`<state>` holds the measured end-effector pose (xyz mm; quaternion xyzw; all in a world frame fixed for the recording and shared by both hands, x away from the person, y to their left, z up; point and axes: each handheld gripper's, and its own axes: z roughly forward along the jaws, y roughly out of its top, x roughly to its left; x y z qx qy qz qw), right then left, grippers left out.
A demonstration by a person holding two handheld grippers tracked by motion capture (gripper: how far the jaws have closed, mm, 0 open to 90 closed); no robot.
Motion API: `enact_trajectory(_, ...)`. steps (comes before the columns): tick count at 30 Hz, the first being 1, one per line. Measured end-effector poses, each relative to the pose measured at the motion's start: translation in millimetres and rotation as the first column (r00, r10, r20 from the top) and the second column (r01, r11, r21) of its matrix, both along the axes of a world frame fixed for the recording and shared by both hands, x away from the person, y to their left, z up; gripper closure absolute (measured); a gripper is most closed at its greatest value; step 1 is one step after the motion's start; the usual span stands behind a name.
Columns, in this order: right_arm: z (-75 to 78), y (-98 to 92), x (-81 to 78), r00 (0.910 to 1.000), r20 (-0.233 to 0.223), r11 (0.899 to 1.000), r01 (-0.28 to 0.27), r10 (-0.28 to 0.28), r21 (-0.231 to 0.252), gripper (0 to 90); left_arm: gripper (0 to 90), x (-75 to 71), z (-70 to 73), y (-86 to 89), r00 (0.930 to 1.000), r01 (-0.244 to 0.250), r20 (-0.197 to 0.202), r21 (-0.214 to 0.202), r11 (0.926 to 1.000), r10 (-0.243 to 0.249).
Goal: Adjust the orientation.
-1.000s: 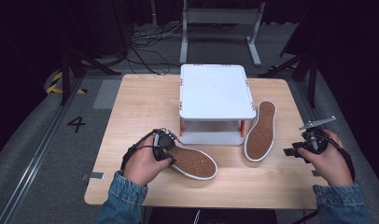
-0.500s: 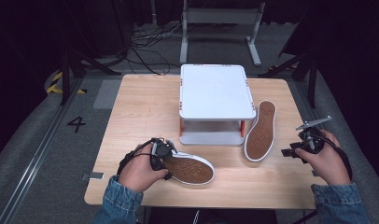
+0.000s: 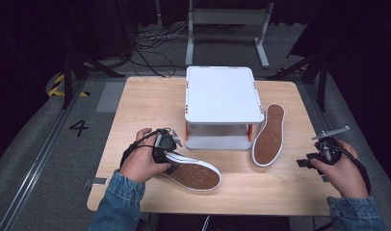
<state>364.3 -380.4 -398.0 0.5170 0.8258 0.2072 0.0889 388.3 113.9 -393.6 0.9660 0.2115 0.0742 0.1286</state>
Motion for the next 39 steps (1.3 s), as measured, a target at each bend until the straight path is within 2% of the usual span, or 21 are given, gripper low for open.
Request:
enact_trajectory(2,-0.8,-2.3,-2.5,1.0000,0.002,1.000,0.003,-0.003,-0.002,45.8,13.6,5.8,-1.8,-1.5,0.9996,0.028,-0.003,0.002,0.9996,-0.028)
enact_trajectory(5,-1.6,-3.4,-5.7,1.0000,0.006,1.000,-0.002,0.002,-0.006,45.2,5.6,15.9,-7.8,2.1,0.9983,0.037,-0.044,-0.019,0.9991,-0.038)
enact_trajectory(6,-2.1,-3.5,-6.7,1.0000,0.004,1.000,-0.001,0.001,-0.007,45.1,0.2,19.3,-9.9,4.5,0.9968,0.039,-0.069,-0.025,0.9989,-0.041)
enact_trajectory(7,-2.6,-3.6,-7.2,1.0000,0.005,1.000,-0.006,0.006,-0.011,44.8,0.5,23.0,-14.4,7.9,0.9932,0.034,-0.109,-0.066,0.9972,-0.041)
enact_trajectory(9,-4.1,-3.3,-7.7,0.9999,0.005,1.000,-0.011,0.011,-0.008,44.5,0.4,28.2,-23.6,12.3,0.9807,0.040,-0.187,-0.087,0.9954,-0.055)
enact_trajectory(10,-5.0,-2.7,-8.3,0.9999,0.002,1.000,-0.014,0.014,-0.007,44.4,0.0,30.1,-28.6,13.2,0.9780,0.065,-0.191,-0.103,0.9926,-0.084)
enact_trajectory(15,-6.0,-1.8,-9.3,0.9999,0.000,1.000,-0.016,0.016,-0.003,44.1,0.7,30.1,-26.8,11.7,0.9761,0.075,-0.197,-0.085,0.9935,-0.091)
enact_trajectory(16,-6.1,-1.8,-9.2,0.9999,0.000,1.000,-0.016,0.016,-0.003,44.1,2.2,30.1,-26.2,12.4,0.9737,0.089,-0.200,-0.101,0.9909,-0.108)
enact_trajectory(18,-6.0,-1.4,-8.7,0.9998,0.000,1.000,-0.022,0.022,-0.010,43.8,14.5,27.6,-23.5,14.5,0.9670,0.129,-0.205,-0.119,0.9845,-0.151)
enact_trajectory(19,-6.2,-0.9,-8.5,0.9997,0.001,1.000,-0.024,0.024,-0.008,43.8,17.6,22.5,-21.5,14.6,0.9672,0.138,-0.200,-0.105,0.9849,-0.157)
enact_trajectory(22,-6.1,1.8,-7.2,0.9993,0.004,0.999,-0.037,0.037,-0.011,43.8,30.4,13.2,-14.4,12.3,0.9559,0.207,-0.200,-0.057,0.9766,-0.215)
enact_trajectory(24,-6.1,4.1,-5.9,0.9993,0.006,0.999,-0.038,0.038,-0.005,43.7,32.8,9.4,-12.9,13.1,0.9578,0.206,-0.195,-0.045,0.9774,-0.211)
enact_trajectory(27,-5.0,6.0,-3.6,0.9990,0.007,0.999,-0.044,0.044,0.001,43.7,35.6,4.9,-12.1,15.7,0.9603,0.176,-0.210,-0.056,0.9829,-0.184)
enact_trajectory(28,-4.3,6.5,-2.5,0.9988,0.008,0.999,-0.048,0.048,0.000,43.7,38.1,3.0,-12.1,17.0,0.9585,0.159,-0.227,-0.073,0.9845,-0.172)
enact_trajectory(30,-3.2,8.2,0.3,0.9987,0.011,0.999,-0.050,0.050,0.004,43.5,46.7,0.9,-10.5,23.9,0.9475,0.089,-0.293,-0.143,0.9857,-0.128)
enact_trajectory(31,-2.5,9.4,1.9,0.9985,0.013,0.999,-0.054,0.054,0.007,43.5,48.2,-1.2,-7.9,26.7,0.9512,0.080,-0.283,-0.158,0.9842,-0.122)
enact_trajectory(32,-2.5,9.4,1.9,0.9985,0.013,0.999,-0.054,0.054,0.007,43.5,48.5,-1.2,-7.9,26.7,0.9512,0.080,-0.283,-0.158,0.9842,-0.122)
enact_trajectory(33,-2.0,10.1,3.3,0.9982,0.016,0.998,-0.058,0.058,0.010,43.5,48.5,-3.3,-4.5,28.9,0.9593,0.077,-0.259,-0.149,0.9859,-0.113)
enact_trajectory(35,0.0,12.1,7.6,0.9976,0.021,0.998,-0.067,0.067,0.011,43.5,49.3,-9.2,7.0,38.5,0.9762,0.020,-0.212,-0.116,0.9931,-0.045)
enact_trajectory(37,0.4,13.5,9.6,0.9971,0.023,0.997,-0.072,0.072,0.013,43.5,50.3,-10.4,11.0,43.6,0.9797,0.006,-0.198,-0.123,0.9924,-0.031)
enact_trajectory(39,0.6,14.6,10.5,0.9972,0.023,0.997,-0.072,0.072,0.013,43.5,51.2,-13.2,20.0,55.0,0.9864,-0.040,-0.164,-0.142,0.9891,0.017)
